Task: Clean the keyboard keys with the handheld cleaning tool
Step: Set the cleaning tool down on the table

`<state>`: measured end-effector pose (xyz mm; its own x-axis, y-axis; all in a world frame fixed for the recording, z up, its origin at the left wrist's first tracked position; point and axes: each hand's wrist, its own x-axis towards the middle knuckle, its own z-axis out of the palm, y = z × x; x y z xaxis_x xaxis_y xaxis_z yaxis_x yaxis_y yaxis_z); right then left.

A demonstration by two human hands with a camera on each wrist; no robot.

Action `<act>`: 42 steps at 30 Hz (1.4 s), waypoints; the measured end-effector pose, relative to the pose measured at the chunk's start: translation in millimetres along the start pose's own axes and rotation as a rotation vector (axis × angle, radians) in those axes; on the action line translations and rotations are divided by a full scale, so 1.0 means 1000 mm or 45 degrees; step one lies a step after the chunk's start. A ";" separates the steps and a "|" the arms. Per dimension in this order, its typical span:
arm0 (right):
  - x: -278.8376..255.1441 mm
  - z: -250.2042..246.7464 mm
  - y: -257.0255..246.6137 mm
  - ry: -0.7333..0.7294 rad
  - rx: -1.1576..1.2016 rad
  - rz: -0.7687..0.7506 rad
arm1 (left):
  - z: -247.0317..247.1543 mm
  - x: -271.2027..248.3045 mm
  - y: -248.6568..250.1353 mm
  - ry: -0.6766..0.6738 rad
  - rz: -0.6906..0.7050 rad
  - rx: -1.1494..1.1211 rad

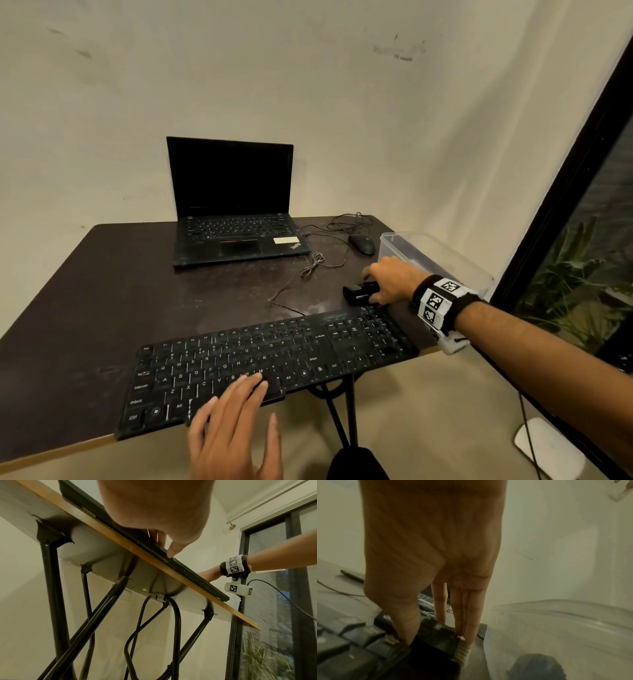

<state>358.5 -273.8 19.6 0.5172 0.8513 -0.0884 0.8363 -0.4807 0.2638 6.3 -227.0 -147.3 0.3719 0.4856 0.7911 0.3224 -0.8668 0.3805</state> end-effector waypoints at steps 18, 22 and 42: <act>-0.027 0.025 0.115 -0.085 0.639 0.504 | -0.006 -0.005 0.004 -0.075 0.021 0.053; -0.014 0.024 0.116 -0.178 0.628 0.456 | -0.006 -0.005 0.004 -0.063 0.034 0.080; -0.086 -0.056 -0.043 0.740 1.113 -0.094 | -0.001 -0.001 0.003 -0.011 0.007 -0.036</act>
<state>267.7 -314.7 69.8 0.4859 0.7433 0.4598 0.8224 -0.2108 -0.5284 5.7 -230.3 -146.2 0.3812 0.4816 0.7892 0.2954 -0.8723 0.3896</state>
